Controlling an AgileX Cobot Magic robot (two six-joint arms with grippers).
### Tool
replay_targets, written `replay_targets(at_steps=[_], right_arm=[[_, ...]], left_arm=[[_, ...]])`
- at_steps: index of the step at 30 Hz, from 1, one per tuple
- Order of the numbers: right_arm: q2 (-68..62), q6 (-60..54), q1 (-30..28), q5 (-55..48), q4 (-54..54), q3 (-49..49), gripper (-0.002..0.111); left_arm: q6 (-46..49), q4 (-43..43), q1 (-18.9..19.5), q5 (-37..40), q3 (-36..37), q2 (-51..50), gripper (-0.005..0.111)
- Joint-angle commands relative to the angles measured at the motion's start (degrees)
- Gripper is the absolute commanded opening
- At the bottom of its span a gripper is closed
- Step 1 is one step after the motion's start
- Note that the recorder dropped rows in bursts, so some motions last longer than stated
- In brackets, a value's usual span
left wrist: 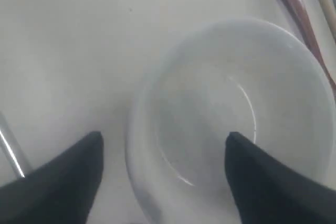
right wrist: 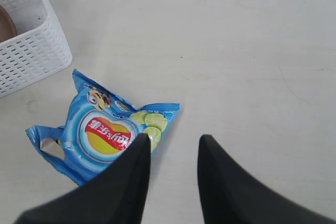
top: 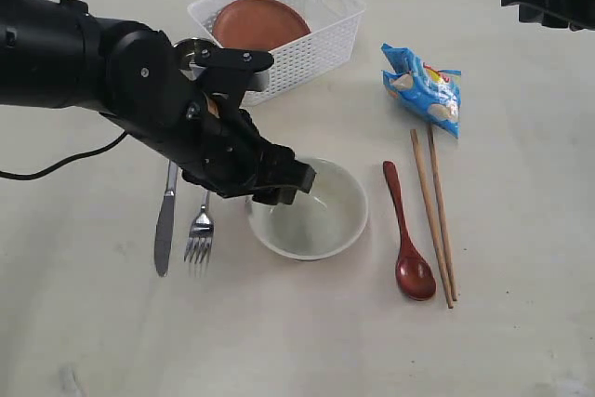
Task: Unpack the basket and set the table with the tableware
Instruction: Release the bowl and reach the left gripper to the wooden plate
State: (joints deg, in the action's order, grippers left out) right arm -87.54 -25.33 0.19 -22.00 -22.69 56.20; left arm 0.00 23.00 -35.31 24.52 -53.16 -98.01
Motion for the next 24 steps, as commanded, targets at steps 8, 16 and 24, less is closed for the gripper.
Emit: replay_targets(at_steps=[8,16,24], right_arm=[[0.4,-0.3,-0.4,-0.1,-0.2,-0.1,0.030],[0.4,-0.3,-0.4,0.0,-0.2,-0.1,0.030],[0.4,-0.3,-0.4,0.5,-0.2,-0.2,0.030]], left_arm=[[-7.1,-16.3,3.4,1.8,-10.6,7.9,0.068],[-3.0,-17.1,16.2,19.4,-30.0,-0.3,0.077],[10.9,-13.5,19.4,35.9,-54.6,-22.7,0.077]])
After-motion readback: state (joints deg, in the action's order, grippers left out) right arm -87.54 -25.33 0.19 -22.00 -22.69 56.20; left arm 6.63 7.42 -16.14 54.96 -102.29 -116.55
